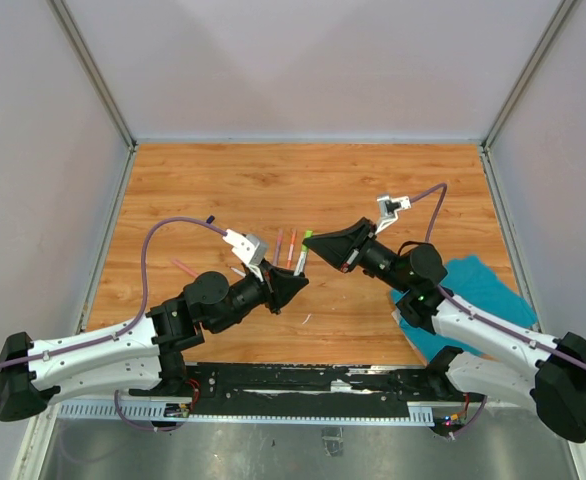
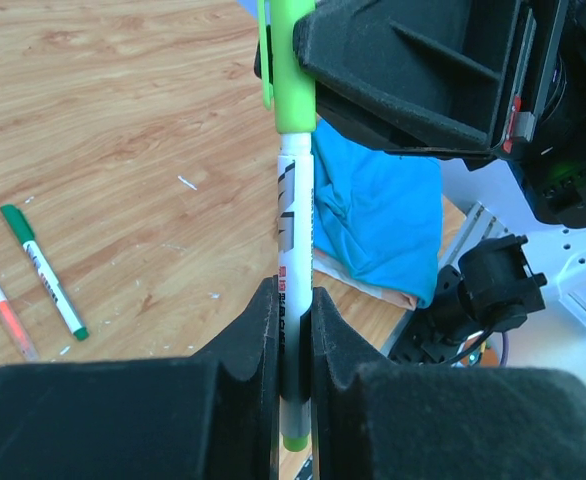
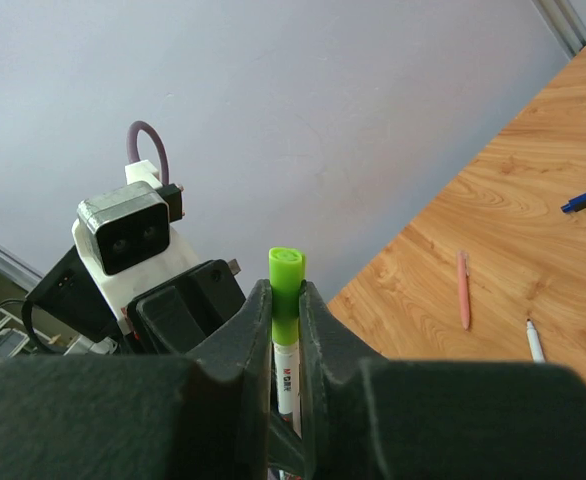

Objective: Insert the pens into the pen caps
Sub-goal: Insert the pen cap onto the pen, then press the pen cap onto the pen.

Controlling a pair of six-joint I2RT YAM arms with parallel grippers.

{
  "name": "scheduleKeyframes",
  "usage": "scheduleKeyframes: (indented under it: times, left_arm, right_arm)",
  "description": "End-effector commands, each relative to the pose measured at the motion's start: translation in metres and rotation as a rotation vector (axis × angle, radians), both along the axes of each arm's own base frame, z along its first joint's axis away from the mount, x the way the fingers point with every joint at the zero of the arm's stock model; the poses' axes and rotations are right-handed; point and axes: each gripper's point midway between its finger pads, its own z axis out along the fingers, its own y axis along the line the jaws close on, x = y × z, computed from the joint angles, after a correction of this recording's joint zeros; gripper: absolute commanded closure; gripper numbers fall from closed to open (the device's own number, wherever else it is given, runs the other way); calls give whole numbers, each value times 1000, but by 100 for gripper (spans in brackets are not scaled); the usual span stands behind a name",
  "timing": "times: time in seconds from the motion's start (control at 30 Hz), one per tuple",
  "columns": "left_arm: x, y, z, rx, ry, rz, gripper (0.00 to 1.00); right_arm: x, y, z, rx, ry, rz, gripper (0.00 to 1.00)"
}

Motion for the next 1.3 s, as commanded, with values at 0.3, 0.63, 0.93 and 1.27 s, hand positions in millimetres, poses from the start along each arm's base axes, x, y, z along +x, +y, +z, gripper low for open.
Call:
scheduleKeyframes:
  times: [0.3, 0.63, 0.93, 1.27]
  left_arm:
    - [3, 5, 27, -74, -39, 34, 99]
    - [2, 7, 24, -53, -44, 29, 99]
    - [-1, 4, 21, -40, -51, 3, 100]
    - [-5, -3, 21, -42, -52, -34, 99]
  right_arm:
    - [-18, -9, -14, -54, -47, 13, 55]
    - [0, -61, -2, -209, -111, -289, 34]
    - [4, -65, 32, -335, -107, -311, 30]
    - [-1, -17, 51, -339, -123, -88, 32]
